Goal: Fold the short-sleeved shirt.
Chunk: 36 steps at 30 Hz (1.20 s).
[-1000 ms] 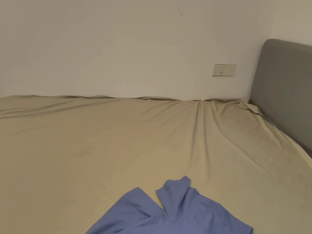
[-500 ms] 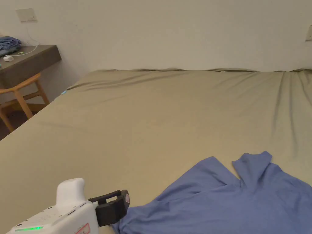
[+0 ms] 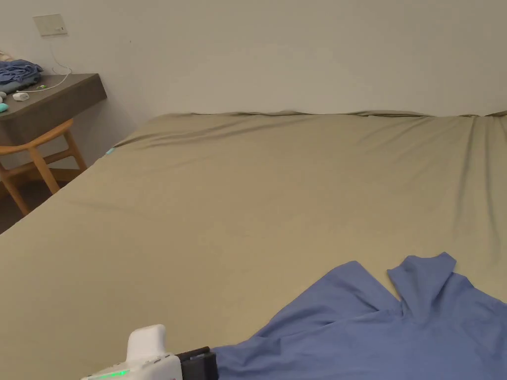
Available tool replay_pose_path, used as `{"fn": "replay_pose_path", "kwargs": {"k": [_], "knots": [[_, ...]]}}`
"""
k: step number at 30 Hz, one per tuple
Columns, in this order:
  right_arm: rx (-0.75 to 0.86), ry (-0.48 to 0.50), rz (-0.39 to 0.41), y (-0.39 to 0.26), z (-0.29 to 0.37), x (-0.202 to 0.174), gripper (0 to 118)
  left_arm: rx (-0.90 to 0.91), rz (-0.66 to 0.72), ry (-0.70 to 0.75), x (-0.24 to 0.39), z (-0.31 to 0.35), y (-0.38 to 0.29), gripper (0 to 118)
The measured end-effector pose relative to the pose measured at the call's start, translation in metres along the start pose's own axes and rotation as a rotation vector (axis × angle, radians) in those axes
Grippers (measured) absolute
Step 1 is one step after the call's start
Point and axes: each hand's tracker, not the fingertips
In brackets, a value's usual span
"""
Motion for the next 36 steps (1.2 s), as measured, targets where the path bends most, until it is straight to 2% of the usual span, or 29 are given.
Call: {"fn": "replay_pose_path", "kwargs": {"k": [1,3,8,9,10,11,12,14,18,20,21,22,23,24,25,26,29,30,31,33,34,35,36], "knots": [[-0.003,-0.007,-0.007,-0.007,-0.004,0.013,3,0.091,0.005,0.019,-0.005,0.0,0.006,118],[-0.019,-0.022,-0.013,-0.009,-0.01,0.018,3,-0.012,0.026,-0.055,0.0,-0.029,0.011,118],[-0.058,-0.058,-0.013,-0.012,-0.023,0.032,3,-0.07,-0.028,0.009,0.013,-0.072,0.004,118],[-0.069,-0.064,-0.012,-0.012,-0.028,0.037,3,-0.065,-0.039,0.011,0.017,-0.071,0.004,111],[-0.083,-0.072,-0.008,-0.011,-0.034,0.042,3,-0.046,-0.055,0.013,0.018,-0.066,0.001,74],[-0.1,-0.085,0.0,-0.01,-0.042,0.049,3,-0.025,-0.061,0.022,0.022,-0.061,0.0,25],[-0.121,-0.114,0.016,-0.008,-0.051,0.057,3,0.018,-0.032,0.013,0.022,-0.054,0.0,2],[-0.142,-0.144,0.037,0.004,-0.072,0.07,3,0.031,-0.004,-0.035,0.021,-0.038,-0.001,2],[-0.187,-0.132,-0.003,0.026,-0.135,0.121,3,0.077,0.02,-0.131,0.019,-0.009,0.004,2],[-0.205,-0.11,0.002,0.035,-0.172,0.144,3,0.092,0.031,-0.169,0.017,0.003,0.009,2],[-0.252,-0.061,-0.023,0.04,-0.195,0.158,17,0.104,0.031,-0.159,0.017,0.009,0.012,2],[-0.289,-0.062,-0.038,0.043,-0.214,0.17,68,0.109,0.029,-0.157,0.019,0.015,0.014,2],[-0.343,-0.041,-0.074,0.044,-0.238,0.181,109,0.1,0.053,-0.183,0.021,0.02,0.015,2],[-0.413,-0.038,-0.101,0.042,-0.262,0.191,118,0.111,0.058,-0.201,0.021,0.025,0.018,2],[-0.364,-0.057,-0.11,0.037,-0.274,0.197,117,0.111,0.065,-0.218,0.023,0.028,0.019,2],[-0.404,-0.064,-0.093,0.035,-0.293,0.202,117,0.112,0.066,-0.222,0.023,0.028,0.02,2],[-0.537,-0.202,0.031,0.026,-0.324,0.206,117,0.113,0.049,-0.218,0.031,0.03,0.021,2],[-0.581,-0.215,0.072,0.022,-0.331,0.206,117,0.114,0.042,-0.212,0.033,0.031,0.021,2],[-0.624,-0.212,0.113,0.018,-0.335,0.204,110,0.115,0.032,-0.208,0.035,0.03,0.022,2],[-0.663,-0.205,0.212,0.007,-0.341,0.197,76,0.109,0.025,-0.207,0.038,0.029,0.022,2],[-0.654,-0.187,0.231,0.005,-0.339,0.194,49,0.107,0.023,-0.206,0.039,0.028,0.022,2],[-0.605,-0.132,0.192,0.009,-0.333,0.189,19,0.104,0.021,-0.209,0.041,0.027,0.022,2],[-0.603,-0.122,0.202,0.01,-0.329,0.183,8,0.101,0.02,-0.207,0.043,0.025,0.022,2]]}}
